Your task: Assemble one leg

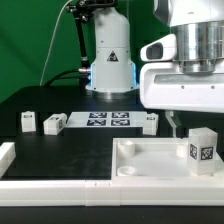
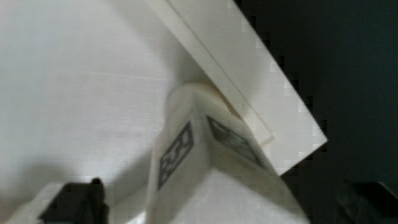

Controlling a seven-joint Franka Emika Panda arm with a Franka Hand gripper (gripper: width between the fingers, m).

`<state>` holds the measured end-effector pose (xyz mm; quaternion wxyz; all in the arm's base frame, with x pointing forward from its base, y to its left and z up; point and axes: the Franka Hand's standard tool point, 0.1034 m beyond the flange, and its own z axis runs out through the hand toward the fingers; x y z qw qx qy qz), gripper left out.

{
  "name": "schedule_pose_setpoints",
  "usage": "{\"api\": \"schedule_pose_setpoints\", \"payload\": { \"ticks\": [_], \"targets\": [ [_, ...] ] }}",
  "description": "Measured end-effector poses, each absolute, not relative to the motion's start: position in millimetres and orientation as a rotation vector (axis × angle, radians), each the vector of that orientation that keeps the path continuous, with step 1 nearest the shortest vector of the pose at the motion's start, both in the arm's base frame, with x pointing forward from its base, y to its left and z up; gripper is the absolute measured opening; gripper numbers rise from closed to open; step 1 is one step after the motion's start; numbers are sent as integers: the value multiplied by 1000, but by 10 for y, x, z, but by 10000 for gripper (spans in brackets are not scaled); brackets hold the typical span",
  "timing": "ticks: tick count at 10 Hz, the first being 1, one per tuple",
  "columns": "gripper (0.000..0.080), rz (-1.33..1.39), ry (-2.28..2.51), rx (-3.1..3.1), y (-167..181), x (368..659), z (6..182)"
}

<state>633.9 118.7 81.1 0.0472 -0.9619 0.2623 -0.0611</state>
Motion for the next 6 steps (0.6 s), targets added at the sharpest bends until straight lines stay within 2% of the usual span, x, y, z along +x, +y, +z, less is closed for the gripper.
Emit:
{"api": "schedule_pose_setpoints", "payload": {
  "ticks": [6],
  "targets": [
    [649, -229, -17, -3117, 1224, 6333, 808]
  ]
}}
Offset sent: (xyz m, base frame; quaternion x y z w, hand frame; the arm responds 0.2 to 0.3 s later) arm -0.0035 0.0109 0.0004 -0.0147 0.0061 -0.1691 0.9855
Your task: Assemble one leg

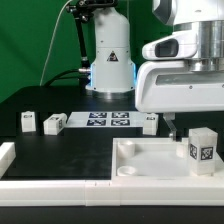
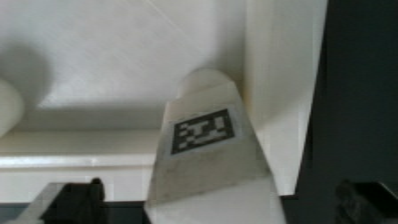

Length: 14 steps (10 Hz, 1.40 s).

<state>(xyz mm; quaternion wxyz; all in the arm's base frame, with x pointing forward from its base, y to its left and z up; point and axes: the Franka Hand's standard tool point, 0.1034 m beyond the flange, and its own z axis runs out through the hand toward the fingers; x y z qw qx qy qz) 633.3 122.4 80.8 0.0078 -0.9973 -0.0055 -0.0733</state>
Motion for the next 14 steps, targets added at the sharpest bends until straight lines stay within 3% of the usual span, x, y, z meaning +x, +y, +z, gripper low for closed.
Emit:
{"api": "schedule_pose_setpoints", "payload": {
  "ticks": [2, 3, 4, 6, 8, 14],
  "targets": [
    [649, -233, -240, -3132, 1191, 6341, 810],
    [525, -233, -327, -3130, 1180, 6343, 810],
    [525, -233, -315, -3130, 1180, 6343, 809],
    [294, -233, -255, -3132, 1181, 6342, 809],
    [294, -232, -134, -3132, 1185, 6341, 809],
    [294, -190, 1100, -2848, 1204, 6308, 787]
  ]
}}
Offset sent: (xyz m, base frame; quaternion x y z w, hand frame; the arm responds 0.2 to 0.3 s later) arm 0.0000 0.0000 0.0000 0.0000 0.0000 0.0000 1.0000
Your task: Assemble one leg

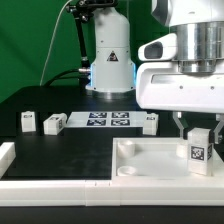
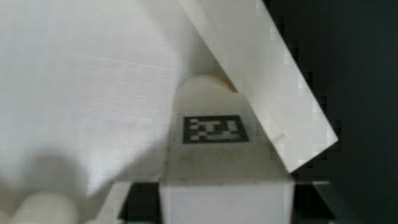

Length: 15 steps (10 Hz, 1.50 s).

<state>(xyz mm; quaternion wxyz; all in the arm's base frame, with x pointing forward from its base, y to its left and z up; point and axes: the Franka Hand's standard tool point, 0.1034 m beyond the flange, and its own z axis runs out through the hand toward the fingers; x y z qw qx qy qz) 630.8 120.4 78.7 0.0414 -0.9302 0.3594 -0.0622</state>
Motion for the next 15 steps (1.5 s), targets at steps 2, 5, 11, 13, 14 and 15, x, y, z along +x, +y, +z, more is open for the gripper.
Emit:
{"api": "schedule_pose_setpoints", "payload": {
  "ticks": [2, 5, 11, 13, 14, 15],
  "targets": [
    [294, -176, 1367, -2725, 1220, 6295, 787],
    [294, -148, 1744, -2482, 1250, 6282, 788],
    [611, -139, 1748, -2465, 1235, 6295, 793],
    [642, -151, 1572, -2587, 1243, 6294, 793],
    [647, -164, 1386, -2700, 1244, 6294, 793],
    [647, -176, 1212, -2791, 1247, 6296, 795]
  ]
}}
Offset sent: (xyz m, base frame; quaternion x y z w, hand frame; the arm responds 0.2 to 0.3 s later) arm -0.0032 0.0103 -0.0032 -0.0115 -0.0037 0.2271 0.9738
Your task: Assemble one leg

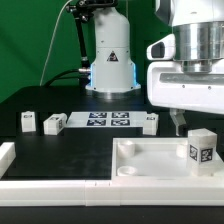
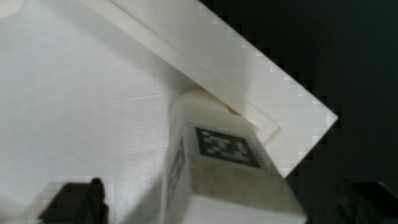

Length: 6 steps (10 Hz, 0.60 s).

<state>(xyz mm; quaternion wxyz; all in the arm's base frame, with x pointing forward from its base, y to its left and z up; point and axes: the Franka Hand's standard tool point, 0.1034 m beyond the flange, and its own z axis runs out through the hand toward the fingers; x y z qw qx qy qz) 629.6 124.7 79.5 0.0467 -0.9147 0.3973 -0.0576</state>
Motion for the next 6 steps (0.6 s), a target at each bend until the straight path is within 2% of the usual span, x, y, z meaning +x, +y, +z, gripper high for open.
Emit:
{"api": "schedule_pose_setpoints", "payload": {
  "ticks": [6],
  "targets": [
    [649, -231, 205, -3095, 1226, 6313, 792]
  ]
}}
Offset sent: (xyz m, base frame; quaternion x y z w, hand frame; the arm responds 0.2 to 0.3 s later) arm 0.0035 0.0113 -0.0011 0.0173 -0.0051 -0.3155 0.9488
